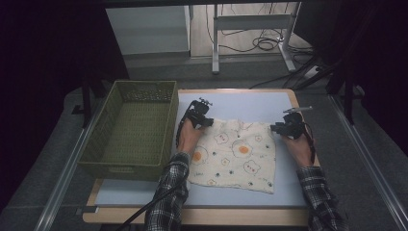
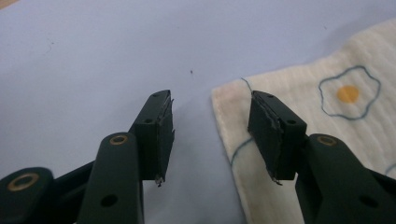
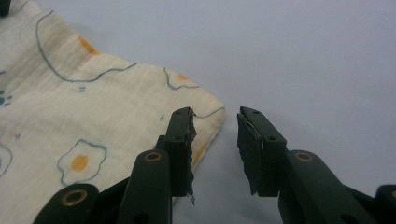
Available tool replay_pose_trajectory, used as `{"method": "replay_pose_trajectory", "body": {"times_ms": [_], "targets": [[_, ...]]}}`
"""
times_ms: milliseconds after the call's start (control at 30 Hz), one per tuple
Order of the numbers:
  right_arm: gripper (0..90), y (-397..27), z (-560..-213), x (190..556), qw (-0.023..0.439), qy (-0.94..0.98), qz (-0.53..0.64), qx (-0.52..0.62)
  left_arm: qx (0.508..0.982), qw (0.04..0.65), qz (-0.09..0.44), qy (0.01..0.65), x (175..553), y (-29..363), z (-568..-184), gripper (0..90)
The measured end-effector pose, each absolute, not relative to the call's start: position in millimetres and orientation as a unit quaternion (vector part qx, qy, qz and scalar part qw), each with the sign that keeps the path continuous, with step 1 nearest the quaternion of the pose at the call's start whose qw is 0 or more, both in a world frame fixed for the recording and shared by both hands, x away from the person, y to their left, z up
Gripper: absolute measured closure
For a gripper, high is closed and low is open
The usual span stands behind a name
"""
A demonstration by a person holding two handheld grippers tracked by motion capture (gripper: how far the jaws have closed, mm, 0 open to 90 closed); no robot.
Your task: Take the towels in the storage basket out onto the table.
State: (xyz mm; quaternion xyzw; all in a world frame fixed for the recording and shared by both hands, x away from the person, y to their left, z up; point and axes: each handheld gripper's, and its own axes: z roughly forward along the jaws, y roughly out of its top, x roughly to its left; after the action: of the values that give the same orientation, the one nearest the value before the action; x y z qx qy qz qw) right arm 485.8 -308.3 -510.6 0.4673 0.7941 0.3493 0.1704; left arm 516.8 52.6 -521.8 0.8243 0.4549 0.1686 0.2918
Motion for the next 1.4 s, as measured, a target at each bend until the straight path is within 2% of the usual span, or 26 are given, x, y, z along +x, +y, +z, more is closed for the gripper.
{"method": "replay_pose_trajectory", "body": {"times_ms": [100,200,300,333,367,433,500,533,567,633,933,1067,1400], "targets": [[65.3,-307.9,-510.6,490.4,0.175,0.79,0.352,0.47,0.824,0.289,0.179,0.453,519.5,51.1,-524.3,47.7],[56.3,-305.3,-510.2,494.5,0.183,0.786,0.354,0.472,0.82,0.294,0.182,0.456,521.4,51.4,-526.3,41.4],[54.5,-298.5,-512.4,498.6,0.184,0.795,0.344,0.465,0.814,0.308,0.169,0.462,524.3,55.2,-528.9,37.8],[54.4,-295.4,-514.1,499.8,0.186,0.799,0.337,0.463,0.811,0.317,0.157,0.465,525.1,57.3,-529.9,38.9],[54.8,-292.1,-516.2,500.9,0.189,0.804,0.329,0.459,0.808,0.325,0.149,0.468,524.8,58.7,-530.6,43.8],[61.5,-287.9,-518.1,501.0,0.195,0.806,0.327,0.454,0.806,0.331,0.151,0.468,522.8,58.8,-531.5,47.1],[73.7,-285.5,-517.6,500.8,0.189,0.803,0.329,0.46,0.804,0.333,0.148,0.469,521.1,58.2,-530.7,57.2],[84.1,-285.0,-516.8,500.7,0.184,0.804,0.328,0.461,0.804,0.336,0.143,0.469,520.5,58.1,-530.5,66.3],[86.0,-284.8,-516.4,500.8,0.178,0.806,0.329,0.459,0.804,0.339,0.138,0.469,519.7,57.6,-530.4,70.5],[87.4,-283.1,-514.9,501.2,0.179,0.811,0.322,0.455,0.81,0.344,0.126,0.458,519.3,56.9,-529.6,86.4],[87.8,-294.0,-502.0,527.9,0.206,0.799,0.317,0.468,0.788,0.347,0.188,0.473,523.8,59.8,-520.7,88.6],[87.8,-293.4,-495.1,536.8,0.196,0.791,0.332,0.474,0.781,0.348,0.191,0.482,524.5,63.7,-518.1,88.6],[87.4,-295.4,-491.2,508.9,0.19,0.803,0.34,0.451,0.783,0.339,0.208,0.478,497.9,64.9,-506.0,88.5]]}}
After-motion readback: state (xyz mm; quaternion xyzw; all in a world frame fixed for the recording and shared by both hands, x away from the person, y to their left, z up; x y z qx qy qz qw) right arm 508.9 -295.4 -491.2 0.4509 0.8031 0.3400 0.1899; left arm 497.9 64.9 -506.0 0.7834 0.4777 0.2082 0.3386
